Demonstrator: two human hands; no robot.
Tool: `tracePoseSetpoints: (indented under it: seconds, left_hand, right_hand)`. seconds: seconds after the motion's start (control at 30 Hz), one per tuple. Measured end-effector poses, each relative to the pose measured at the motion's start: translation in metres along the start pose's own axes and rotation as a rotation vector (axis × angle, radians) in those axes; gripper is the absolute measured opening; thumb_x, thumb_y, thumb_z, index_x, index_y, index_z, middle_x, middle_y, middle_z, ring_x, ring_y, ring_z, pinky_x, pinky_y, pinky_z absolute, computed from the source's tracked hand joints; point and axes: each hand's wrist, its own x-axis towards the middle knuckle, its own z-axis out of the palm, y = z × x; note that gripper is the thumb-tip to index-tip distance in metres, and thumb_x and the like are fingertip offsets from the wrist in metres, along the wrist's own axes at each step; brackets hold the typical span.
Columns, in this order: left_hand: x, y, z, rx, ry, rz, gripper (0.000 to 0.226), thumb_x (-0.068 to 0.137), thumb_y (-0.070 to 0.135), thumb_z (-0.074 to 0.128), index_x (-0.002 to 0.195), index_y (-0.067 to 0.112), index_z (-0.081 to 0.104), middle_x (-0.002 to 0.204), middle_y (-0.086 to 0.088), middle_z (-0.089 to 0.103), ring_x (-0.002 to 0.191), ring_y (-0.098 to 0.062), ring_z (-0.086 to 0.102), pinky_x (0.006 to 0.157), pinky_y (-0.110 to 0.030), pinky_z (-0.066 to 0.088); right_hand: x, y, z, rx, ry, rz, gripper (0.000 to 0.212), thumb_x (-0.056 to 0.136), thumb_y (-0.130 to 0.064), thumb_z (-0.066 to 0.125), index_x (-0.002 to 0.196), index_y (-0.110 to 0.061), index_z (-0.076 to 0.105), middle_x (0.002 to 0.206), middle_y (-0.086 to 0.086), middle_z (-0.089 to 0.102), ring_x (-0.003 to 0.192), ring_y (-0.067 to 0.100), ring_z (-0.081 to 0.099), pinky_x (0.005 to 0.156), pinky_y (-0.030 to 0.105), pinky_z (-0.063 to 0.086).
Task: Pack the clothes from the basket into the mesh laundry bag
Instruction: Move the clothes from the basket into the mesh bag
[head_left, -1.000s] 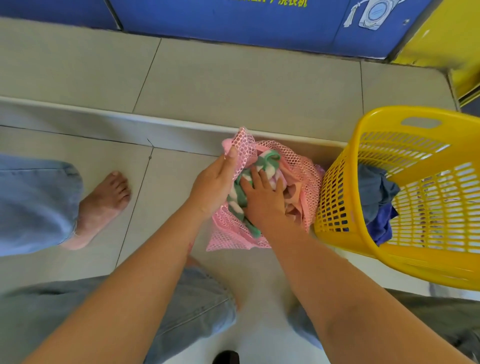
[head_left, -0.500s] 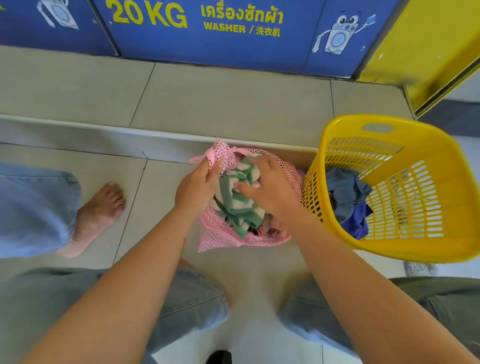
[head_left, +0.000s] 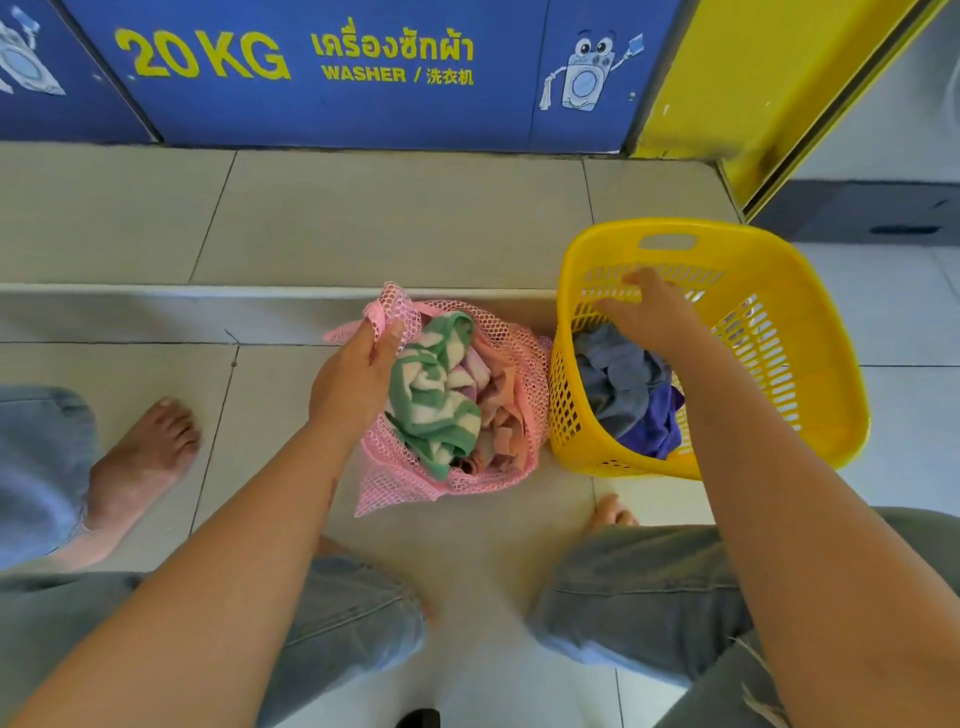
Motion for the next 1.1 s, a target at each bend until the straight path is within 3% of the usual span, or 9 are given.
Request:
tracePoseSetpoints:
  seconds: [0.1, 0.23, 0.43, 0.6, 0.7, 0.77, 0.97, 1.1]
  left_hand:
    - [0.005, 0.006, 0.010, 0.014, 0.005, 0.007, 0.059, 0.098, 0.060, 0.023, 0.144, 0.028, 0.042, 0.131, -0.014, 0.060, 0.121, -0.037, 0.054, 0.087, -0.037, 0.041]
    - [0.014, 0.013, 0.026, 0.023, 0.015, -0.002, 0.057, 0.098, 0.060, 0.024, 0.143, 0.029, 0.042, 0.126, -0.013, 0.063, 0.116, -0.037, 0.057, 0.081, -0.035, 0.038]
    - [0.027, 0.020, 0.051, -0.027, 0.039, -0.018, 0.052, 0.100, 0.055, 0.027, 0.143, 0.030, 0.042, 0.127, -0.011, 0.063, 0.118, -0.033, 0.057, 0.088, -0.035, 0.041]
    - [0.038, 0.013, 0.062, -0.020, 0.034, -0.031, 0.051, 0.101, 0.054, 0.026, 0.144, 0.031, 0.040, 0.119, -0.010, 0.065, 0.113, -0.031, 0.059, 0.082, -0.031, 0.039]
    - [0.041, 0.011, 0.064, -0.077, 0.040, -0.054, 0.049, 0.100, 0.054, 0.027, 0.144, 0.036, 0.040, 0.124, -0.007, 0.063, 0.116, -0.029, 0.058, 0.090, -0.035, 0.042]
    - [0.042, 0.010, 0.063, -0.131, 0.042, -0.061, 0.049, 0.100, 0.056, 0.027, 0.143, 0.038, 0.041, 0.128, -0.003, 0.061, 0.119, -0.027, 0.056, 0.099, -0.039, 0.044]
    - [0.041, 0.007, 0.047, -0.326, 0.002, -0.096, 0.051, 0.097, 0.061, 0.033, 0.139, 0.036, 0.046, 0.130, 0.005, 0.060, 0.117, -0.014, 0.057, 0.103, -0.041, 0.046]
    - [0.026, 0.008, 0.032, -0.369, 0.003, -0.104, 0.052, 0.098, 0.057, 0.034, 0.141, 0.030, 0.045, 0.129, 0.005, 0.057, 0.114, -0.011, 0.054, 0.093, -0.026, 0.043]
  right_hand:
    - [0.023, 0.042, 0.018, -0.155, -0.185, 0.069, 0.098, 0.070, -0.058, 0.073, 0.144, -0.006, 0.035, 0.143, 0.024, 0.043, 0.132, 0.041, 0.044, 0.102, 0.048, 0.042]
    - [0.044, 0.070, 0.044, -0.410, -0.302, 0.022, 0.127, 0.065, -0.057, 0.081, 0.155, -0.014, 0.002, 0.158, 0.025, 0.014, 0.143, 0.045, 0.022, 0.111, 0.058, 0.029]
    - [0.060, 0.064, 0.077, -0.593, -0.407, 0.037, 0.128, 0.060, -0.075, 0.073, 0.154, -0.034, -0.005, 0.161, 0.016, -0.009, 0.145, 0.051, 0.004, 0.107, 0.072, 0.023]
    - [0.071, 0.073, 0.122, -0.610, -0.441, 0.109, 0.117, 0.070, -0.066, 0.072, 0.151, -0.043, -0.009, 0.158, 0.013, -0.028, 0.143, 0.054, -0.011, 0.102, 0.075, 0.026]
    - [0.072, 0.076, 0.121, -0.614, -0.327, 0.125, 0.086, 0.088, -0.029, 0.069, 0.151, -0.041, 0.012, 0.159, 0.015, -0.010, 0.141, 0.054, 0.005, 0.096, 0.064, 0.041]
    - [0.077, 0.077, 0.115, -0.625, -0.242, 0.111, 0.072, 0.090, -0.014, 0.065, 0.147, -0.035, 0.026, 0.154, 0.017, 0.005, 0.137, 0.052, 0.016, 0.090, 0.055, 0.045]
    - [0.085, 0.077, 0.101, -0.570, -0.127, 0.045, 0.046, 0.094, -0.012, 0.056, 0.138, -0.013, 0.041, 0.136, 0.029, 0.037, 0.122, 0.049, 0.041, 0.093, 0.053, 0.044]
    - [0.074, 0.069, 0.073, -0.356, 0.054, -0.017, 0.036, 0.093, -0.011, 0.054, 0.128, -0.006, 0.049, 0.122, 0.030, 0.055, 0.113, 0.046, 0.051, 0.089, 0.049, 0.044]
